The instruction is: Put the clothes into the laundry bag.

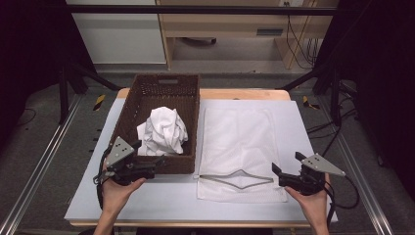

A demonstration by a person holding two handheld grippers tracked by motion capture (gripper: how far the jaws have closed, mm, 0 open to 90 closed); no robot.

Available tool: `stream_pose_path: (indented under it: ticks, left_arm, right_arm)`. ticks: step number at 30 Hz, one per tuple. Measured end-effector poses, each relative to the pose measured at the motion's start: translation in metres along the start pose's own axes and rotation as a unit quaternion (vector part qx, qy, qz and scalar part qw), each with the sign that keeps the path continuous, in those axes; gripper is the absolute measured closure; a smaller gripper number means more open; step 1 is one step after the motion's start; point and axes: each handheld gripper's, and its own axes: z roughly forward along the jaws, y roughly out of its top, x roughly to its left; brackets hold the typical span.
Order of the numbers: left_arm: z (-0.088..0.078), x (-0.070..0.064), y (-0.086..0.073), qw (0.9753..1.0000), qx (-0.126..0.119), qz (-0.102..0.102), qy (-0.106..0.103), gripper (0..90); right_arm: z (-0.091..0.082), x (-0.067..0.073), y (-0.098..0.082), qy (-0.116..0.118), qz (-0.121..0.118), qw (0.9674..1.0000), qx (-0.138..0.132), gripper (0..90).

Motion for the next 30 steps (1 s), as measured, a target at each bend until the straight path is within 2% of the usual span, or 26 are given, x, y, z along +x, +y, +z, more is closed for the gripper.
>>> stream_pose_path:
  ticks: [5, 11, 24, 27, 30]
  left_arm:
    - [-0.001, 0.002, 0.0, 1.0, 0.0, 0.001, 0.002, 9.8]
    - [0.002, 0.001, 0.005, 1.0, 0.001, 0.006, -0.003, 9.8]
    - [0.004, 0.008, 0.034, 0.9998, -0.01, 0.015, 0.005, 10.3]
    - [0.009, 0.014, 0.044, 0.9996, -0.007, 0.02, 0.017, 11.0]
    - [0.013, 0.017, 0.049, 0.9996, -0.008, 0.019, 0.018, 11.0]
  right_arm:
    - [-0.001, 0.003, 0.002, 0.01, 0.002, 0.9999, -0.005, 7.9]
    - [-0.001, 0.004, 0.004, 0.008, 0.001, 0.9999, -0.008, 7.8]
    - [-0.004, 0.005, 0.009, 0.0, 0.005, 0.9998, -0.017, 7.7]
    - [-0.002, 0.007, 0.009, 0.0, 0.006, 0.9998, -0.016, 7.0]
    - [0.0, 0.008, 0.008, 0.001, 0.005, 0.9999, -0.014, 7.0]
